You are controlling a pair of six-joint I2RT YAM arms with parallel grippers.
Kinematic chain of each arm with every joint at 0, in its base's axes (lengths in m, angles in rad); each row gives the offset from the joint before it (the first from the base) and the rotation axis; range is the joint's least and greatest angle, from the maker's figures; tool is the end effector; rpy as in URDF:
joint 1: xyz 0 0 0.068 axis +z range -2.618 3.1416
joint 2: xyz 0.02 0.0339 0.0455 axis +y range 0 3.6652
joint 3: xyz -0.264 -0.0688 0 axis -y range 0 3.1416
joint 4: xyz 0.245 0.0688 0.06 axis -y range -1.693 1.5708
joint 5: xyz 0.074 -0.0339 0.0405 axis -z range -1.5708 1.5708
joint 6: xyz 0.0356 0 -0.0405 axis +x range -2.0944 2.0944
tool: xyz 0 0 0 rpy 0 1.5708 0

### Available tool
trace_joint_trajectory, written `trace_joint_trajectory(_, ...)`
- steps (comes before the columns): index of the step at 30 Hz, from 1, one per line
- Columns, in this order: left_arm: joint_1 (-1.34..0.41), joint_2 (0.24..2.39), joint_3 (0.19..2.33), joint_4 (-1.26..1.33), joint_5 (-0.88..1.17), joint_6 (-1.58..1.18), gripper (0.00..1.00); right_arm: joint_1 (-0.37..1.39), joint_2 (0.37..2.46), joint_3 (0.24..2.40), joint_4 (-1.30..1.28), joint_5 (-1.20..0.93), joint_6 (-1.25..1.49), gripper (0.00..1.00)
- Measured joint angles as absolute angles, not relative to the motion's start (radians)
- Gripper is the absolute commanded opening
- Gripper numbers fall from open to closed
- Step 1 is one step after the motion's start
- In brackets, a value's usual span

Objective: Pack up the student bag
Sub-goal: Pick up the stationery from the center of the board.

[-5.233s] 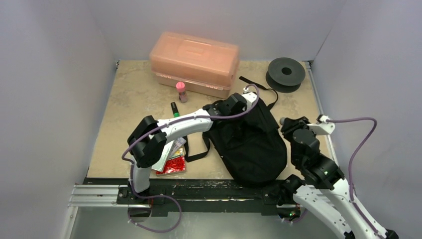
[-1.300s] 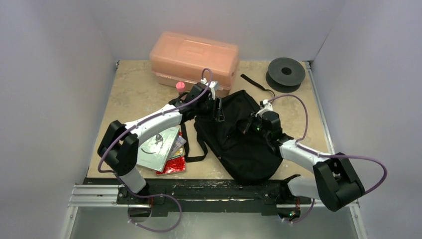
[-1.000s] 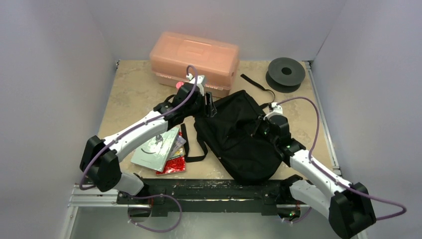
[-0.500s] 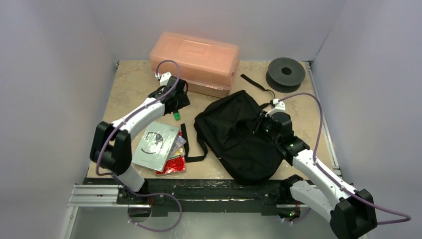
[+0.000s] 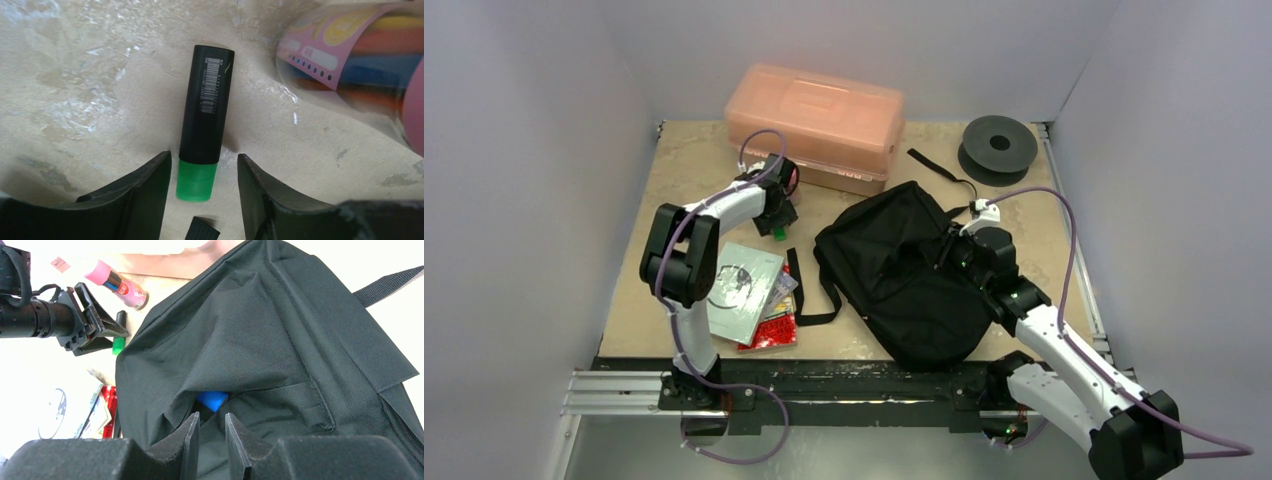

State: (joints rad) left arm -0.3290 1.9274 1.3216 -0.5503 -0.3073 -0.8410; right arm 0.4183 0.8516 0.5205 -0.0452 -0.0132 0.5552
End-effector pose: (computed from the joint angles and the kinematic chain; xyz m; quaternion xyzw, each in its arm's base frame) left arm 0.3737 -0.1162 0.1719 -0.2754 0.9276 0.0125 0.2523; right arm 0.1818 0.0813 0.2489 0.0529 0.8252 0.2679 0.4945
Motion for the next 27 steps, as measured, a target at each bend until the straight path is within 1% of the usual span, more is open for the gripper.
trace_joint_trajectory(2, -0.329, 1.939, 1.326, -0.553, -0.287, -0.854, 0.41, 0.418, 0.857, 0.521, -0.044, -0.013, 0.555, 0.29)
trace_joint_trajectory(7, -0.328, 1.949, 1.330, -0.565, -0.274, -0.858, 0.38, 0.418, 0.870, 0.521, -0.044, -0.013, 0.555, 0.29)
trace_joint_trajectory(12, -0.328, 1.948, 1.327, -0.567, -0.275, -0.863, 0.24, 0.419, 0.870, 0.521, -0.045, -0.013, 0.556, 0.29)
trace_joint_trajectory(17, -0.328, 1.926, 1.297, -0.548, -0.268, -0.865, 0.13, 0.419, 0.870, 0.521, -0.045, -0.013, 0.556, 0.29)
trace_joint_trajectory(22, -0.339, 1.827, 1.210, -0.541, -0.232, -0.872, 0.09, 0.419, 0.870, 0.522, -0.053, 0.000, 0.555, 0.29)
trace_joint_trajectory(25, -0.361, 1.719, 1.158, -0.519, -0.191, -0.871, 0.05, 0.418, 0.870, 0.527, -0.065, 0.015, 0.547, 0.29)
trace_joint_trajectory(27, -0.385, 1.637, 1.131, -0.488, -0.154, -0.861, 0.04, 0.419, 0.871, 0.545, -0.084, 0.021, 0.540, 0.30)
